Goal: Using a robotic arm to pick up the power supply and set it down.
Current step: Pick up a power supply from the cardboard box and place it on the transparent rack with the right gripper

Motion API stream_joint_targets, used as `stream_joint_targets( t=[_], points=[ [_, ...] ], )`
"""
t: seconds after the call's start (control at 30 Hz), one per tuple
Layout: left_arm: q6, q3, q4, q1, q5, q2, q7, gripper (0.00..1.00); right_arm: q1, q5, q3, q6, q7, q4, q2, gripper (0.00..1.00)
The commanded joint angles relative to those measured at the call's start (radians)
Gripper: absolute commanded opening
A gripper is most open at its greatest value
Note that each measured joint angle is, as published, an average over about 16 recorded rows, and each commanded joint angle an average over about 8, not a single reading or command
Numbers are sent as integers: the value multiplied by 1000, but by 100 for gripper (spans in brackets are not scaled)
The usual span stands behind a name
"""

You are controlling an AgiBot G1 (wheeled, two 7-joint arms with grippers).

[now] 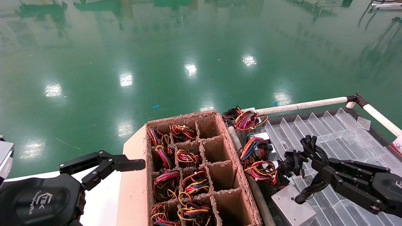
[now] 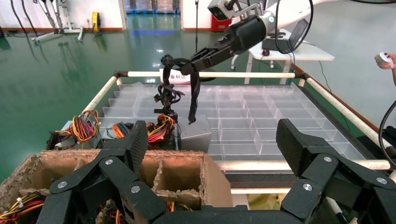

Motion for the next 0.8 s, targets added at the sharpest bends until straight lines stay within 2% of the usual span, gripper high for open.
stream_joint_targets(
  t=[0.03,0.8],
  points=[
    [0,0,0,0,0,0,0,100,-7,9,-4,-6,-6,-4,-2,0],
    [-1,1,0,0,-1,-1,1,100,-119,168,-51,-56,-117,-39,-8,0]
  ],
)
